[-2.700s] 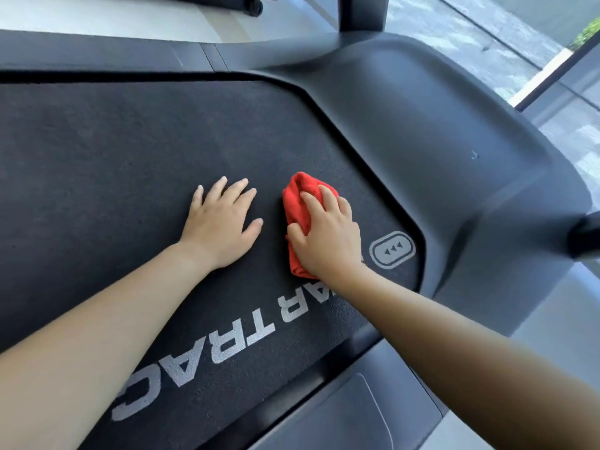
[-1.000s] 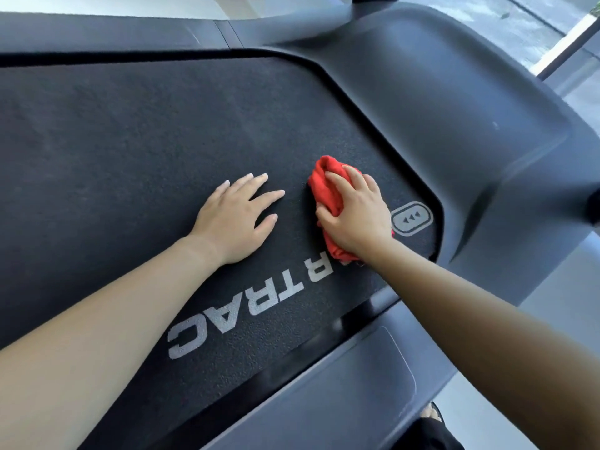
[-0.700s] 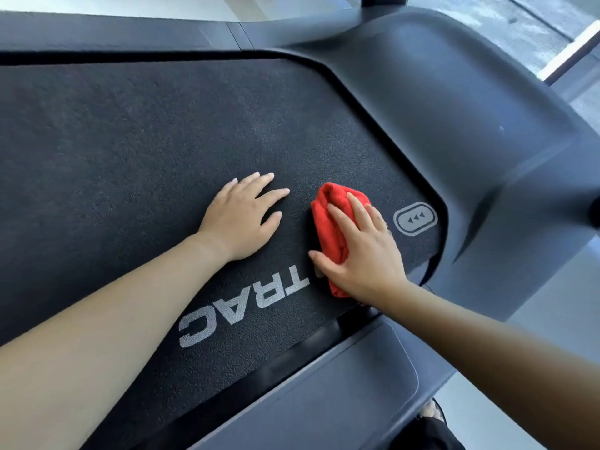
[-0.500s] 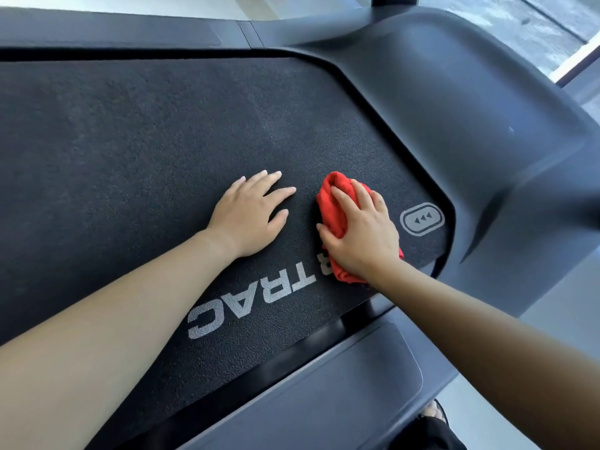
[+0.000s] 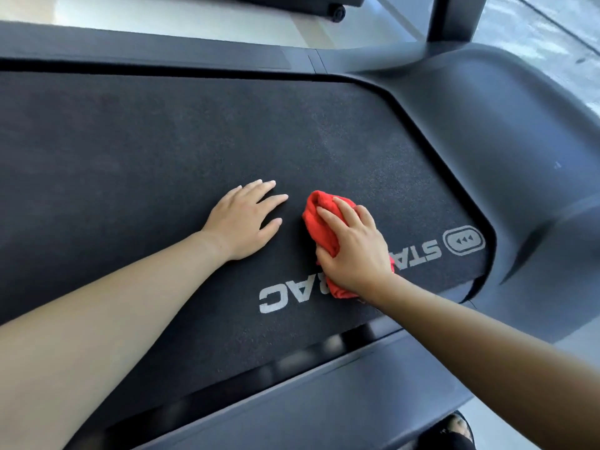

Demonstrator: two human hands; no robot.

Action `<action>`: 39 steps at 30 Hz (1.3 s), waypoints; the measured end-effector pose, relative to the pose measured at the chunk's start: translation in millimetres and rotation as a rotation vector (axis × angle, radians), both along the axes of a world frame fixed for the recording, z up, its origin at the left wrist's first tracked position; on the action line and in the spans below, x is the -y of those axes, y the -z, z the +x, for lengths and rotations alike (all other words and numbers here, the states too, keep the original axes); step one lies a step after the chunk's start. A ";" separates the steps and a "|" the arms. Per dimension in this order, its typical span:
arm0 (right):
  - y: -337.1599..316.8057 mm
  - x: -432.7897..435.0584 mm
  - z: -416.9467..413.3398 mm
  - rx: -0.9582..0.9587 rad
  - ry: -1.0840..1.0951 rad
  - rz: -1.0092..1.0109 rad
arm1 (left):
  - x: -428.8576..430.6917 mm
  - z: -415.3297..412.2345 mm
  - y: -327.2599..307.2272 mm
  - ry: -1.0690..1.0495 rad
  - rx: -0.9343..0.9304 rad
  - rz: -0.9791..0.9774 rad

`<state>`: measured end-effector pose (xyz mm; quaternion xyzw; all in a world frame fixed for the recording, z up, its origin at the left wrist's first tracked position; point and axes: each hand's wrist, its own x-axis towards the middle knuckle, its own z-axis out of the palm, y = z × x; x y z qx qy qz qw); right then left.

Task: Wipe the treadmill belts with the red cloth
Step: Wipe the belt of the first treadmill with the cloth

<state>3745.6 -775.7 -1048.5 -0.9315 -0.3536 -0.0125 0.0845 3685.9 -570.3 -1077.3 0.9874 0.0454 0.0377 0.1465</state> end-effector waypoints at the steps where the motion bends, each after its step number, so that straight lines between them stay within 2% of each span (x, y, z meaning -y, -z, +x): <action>1: -1.8 -12.9 0.6 -0.010 -0.003 -0.012 | -4.7 -2.8 -1.3 -0.018 -0.014 0.005; 8: -33.3 -104.2 -19.3 -0.031 -0.161 -0.008 | -65.5 -46.1 -36.8 -0.285 -0.104 -0.020; 13: -61.2 -155.8 -61.5 -0.091 -0.333 0.058 | -110.8 -127.1 -86.8 -0.436 -0.075 0.021; 17: -64.1 -189.0 -108.4 -0.213 -0.450 0.119 | -136.3 -202.6 -111.6 -0.655 -0.082 0.072; 24: -95.4 -242.3 -197.4 -0.337 -0.717 0.162 | -121.2 -313.7 -139.9 -0.946 -0.188 0.041; 30: -157.6 -243.8 -276.3 -0.453 -0.850 0.093 | -75.8 -417.1 -201.6 -1.133 -0.276 -0.083; 32: -183.1 -241.9 -306.0 -0.472 -0.885 0.138 | -79.5 -452.3 -231.2 -1.147 -0.290 -0.025; 35: -211.4 -232.4 -330.7 -0.514 -0.871 0.093 | -75.0 -492.8 -266.5 -1.219 -0.132 -0.041; 39: -201.7 -251.3 -372.5 -0.459 -0.938 0.203 | -80.1 -548.0 -274.5 -1.269 -0.037 0.087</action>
